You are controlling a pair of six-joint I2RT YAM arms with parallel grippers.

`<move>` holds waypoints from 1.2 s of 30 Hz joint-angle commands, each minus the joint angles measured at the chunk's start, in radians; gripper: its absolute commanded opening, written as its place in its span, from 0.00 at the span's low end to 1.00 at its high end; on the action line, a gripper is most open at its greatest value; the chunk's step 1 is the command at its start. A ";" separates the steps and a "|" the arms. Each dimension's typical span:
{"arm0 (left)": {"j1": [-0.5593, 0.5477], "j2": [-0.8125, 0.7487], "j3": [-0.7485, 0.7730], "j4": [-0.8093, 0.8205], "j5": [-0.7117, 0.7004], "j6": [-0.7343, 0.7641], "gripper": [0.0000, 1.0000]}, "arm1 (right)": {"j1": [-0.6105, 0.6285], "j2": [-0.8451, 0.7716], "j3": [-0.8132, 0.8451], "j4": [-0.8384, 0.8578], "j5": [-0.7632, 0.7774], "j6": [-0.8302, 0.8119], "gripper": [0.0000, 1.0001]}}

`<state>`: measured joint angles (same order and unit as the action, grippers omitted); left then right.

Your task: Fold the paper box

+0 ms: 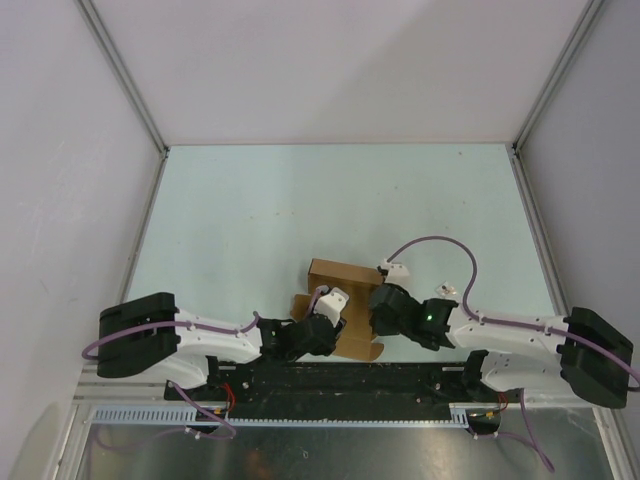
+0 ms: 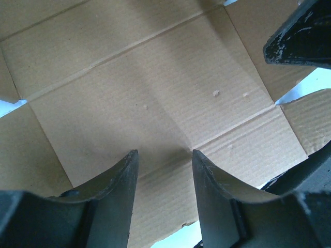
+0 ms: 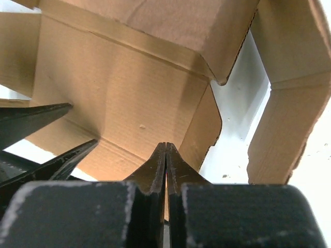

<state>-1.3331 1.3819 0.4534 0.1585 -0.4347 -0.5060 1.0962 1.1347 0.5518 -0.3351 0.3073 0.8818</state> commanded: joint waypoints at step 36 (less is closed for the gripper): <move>-0.005 -0.018 0.002 0.016 0.016 -0.006 0.50 | 0.085 -0.058 0.019 -0.139 0.236 0.025 0.08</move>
<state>-1.3331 1.3811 0.4530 0.1593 -0.4347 -0.5053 1.1778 1.2160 0.5690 -0.4938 0.5213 0.9367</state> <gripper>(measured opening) 0.496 0.047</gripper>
